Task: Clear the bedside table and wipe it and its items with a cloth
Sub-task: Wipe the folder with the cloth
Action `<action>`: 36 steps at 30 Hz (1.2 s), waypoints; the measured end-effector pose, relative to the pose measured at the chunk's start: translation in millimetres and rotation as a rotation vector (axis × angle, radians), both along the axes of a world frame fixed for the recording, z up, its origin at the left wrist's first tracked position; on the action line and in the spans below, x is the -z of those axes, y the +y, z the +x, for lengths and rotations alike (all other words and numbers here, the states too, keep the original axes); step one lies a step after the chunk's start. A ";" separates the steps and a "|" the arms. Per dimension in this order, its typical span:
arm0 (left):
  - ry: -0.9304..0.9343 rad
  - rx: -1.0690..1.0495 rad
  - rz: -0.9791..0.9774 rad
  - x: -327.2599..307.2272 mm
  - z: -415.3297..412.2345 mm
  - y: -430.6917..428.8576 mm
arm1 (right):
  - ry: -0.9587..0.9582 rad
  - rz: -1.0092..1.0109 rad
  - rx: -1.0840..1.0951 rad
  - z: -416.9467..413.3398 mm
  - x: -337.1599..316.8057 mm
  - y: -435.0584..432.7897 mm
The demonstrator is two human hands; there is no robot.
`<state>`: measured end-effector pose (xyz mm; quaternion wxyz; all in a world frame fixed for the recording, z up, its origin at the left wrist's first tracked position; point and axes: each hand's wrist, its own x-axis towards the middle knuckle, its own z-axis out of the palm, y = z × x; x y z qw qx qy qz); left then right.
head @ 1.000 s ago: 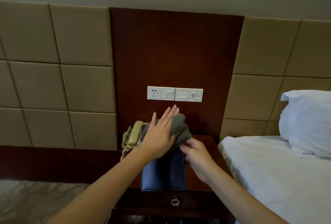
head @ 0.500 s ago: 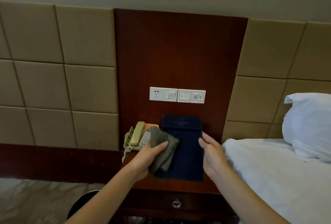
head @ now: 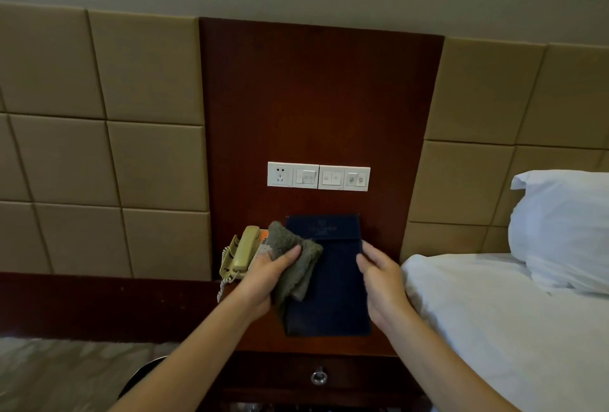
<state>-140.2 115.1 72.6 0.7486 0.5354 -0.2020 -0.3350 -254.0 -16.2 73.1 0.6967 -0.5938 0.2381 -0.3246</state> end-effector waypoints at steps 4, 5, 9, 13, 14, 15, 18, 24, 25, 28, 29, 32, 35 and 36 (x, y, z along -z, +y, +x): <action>0.023 0.068 0.069 22.0 -9.3 5.9 | -0.015 0.073 0.114 3.2 3.8 -1.0; 0.018 0.106 0.109 27.7 -11.8 8.6 | -0.026 0.086 0.133 3.1 4.4 -2.4; -0.036 0.130 0.198 23.8 -3.4 19.4 | -0.016 0.041 0.063 1.5 4.9 -0.8; -0.120 -0.017 0.168 -9.8 26.1 17.6 | 0.034 -0.011 -0.027 2.6 7.8 10.0; -0.141 -0.026 0.171 -14.0 26.4 14.7 | 0.009 0.035 -0.011 4.5 7.4 10.6; -0.145 -0.022 0.162 -15.5 23.9 11.3 | -0.024 0.081 0.020 6.5 5.6 9.6; -0.103 0.032 0.154 -4.2 6.4 6.6 | -0.093 0.169 0.158 13.8 -1.6 2.2; -0.042 0.121 0.174 24.8 -6.7 13.9 | -0.119 0.182 0.297 18.9 -5.6 -8.8; -0.038 0.129 0.183 24.8 -4.5 15.0 | -0.117 0.190 0.295 19.8 -5.5 -9.2; -0.065 0.130 0.224 17.9 0.6 15.8 | -0.096 0.183 0.234 21.0 -7.0 -11.6; -0.080 0.121 0.229 13.9 2.7 14.2 | -0.080 0.161 0.195 20.3 -8.5 -11.6; -0.083 0.037 0.230 -2.5 11.4 7.1 | 0.021 0.001 0.013 14.6 -12.4 -2.3; 0.034 -0.042 0.147 -7.8 17.0 0.5 | 0.015 -0.004 -0.115 9.8 -18.4 6.6; 0.080 -0.066 0.097 -7.0 15.8 -1.2 | -0.021 0.046 -0.129 9.0 -18.6 5.7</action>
